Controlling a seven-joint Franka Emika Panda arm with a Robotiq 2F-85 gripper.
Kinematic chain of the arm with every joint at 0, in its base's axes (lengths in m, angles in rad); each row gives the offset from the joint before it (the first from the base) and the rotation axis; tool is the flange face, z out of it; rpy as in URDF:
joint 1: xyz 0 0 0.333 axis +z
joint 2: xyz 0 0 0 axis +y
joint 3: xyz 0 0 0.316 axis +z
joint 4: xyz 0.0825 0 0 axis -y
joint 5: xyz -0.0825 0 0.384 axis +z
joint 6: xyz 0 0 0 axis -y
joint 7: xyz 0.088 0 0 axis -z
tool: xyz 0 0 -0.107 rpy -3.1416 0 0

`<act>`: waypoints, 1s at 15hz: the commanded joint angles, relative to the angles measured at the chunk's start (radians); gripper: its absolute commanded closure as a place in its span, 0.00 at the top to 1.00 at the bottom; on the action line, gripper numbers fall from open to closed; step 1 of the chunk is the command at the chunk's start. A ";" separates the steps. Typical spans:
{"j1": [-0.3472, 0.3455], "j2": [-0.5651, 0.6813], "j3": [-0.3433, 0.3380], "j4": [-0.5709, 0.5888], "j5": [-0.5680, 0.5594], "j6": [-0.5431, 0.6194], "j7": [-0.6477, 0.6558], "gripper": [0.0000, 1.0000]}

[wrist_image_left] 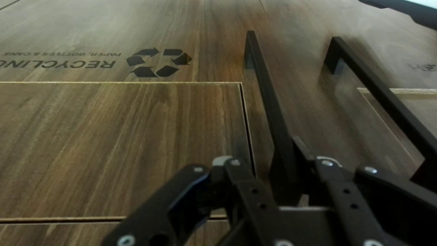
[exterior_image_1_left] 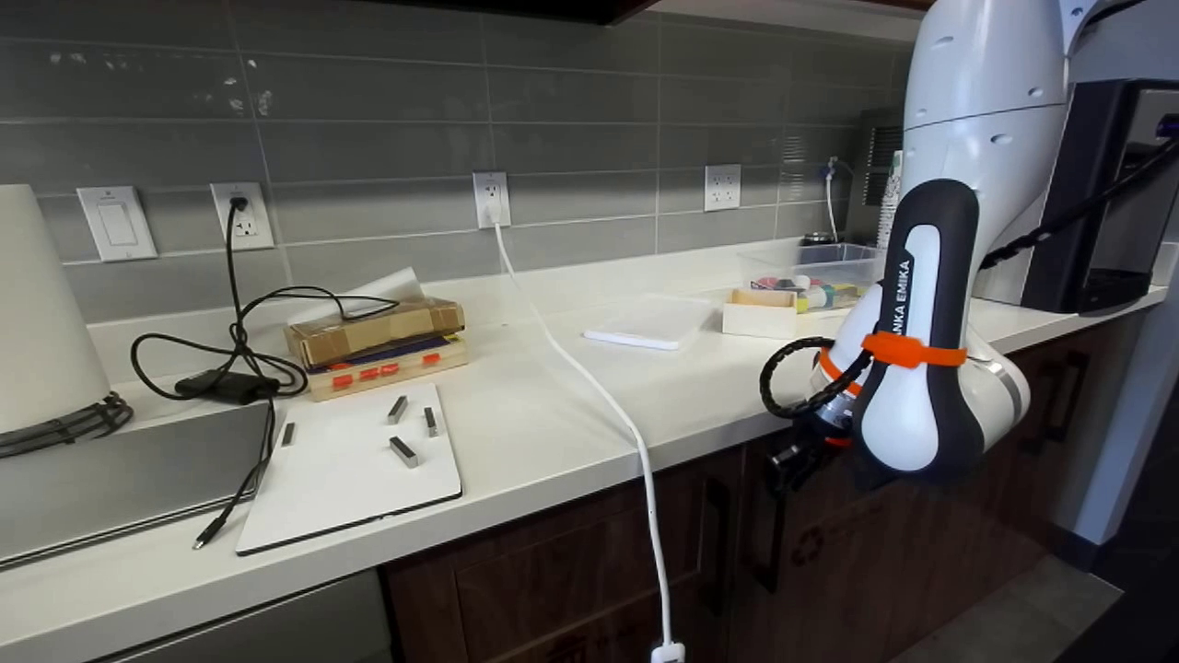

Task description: Slightly open then close the right door of the first cabinet to the right of the dishwasher

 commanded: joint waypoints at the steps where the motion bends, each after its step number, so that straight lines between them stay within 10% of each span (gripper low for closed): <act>1: 0.082 0.052 -0.033 0.045 0.090 0.044 -0.044 0.08; 15: 0.091 -0.010 0.003 -0.026 0.140 0.002 -0.037 0.03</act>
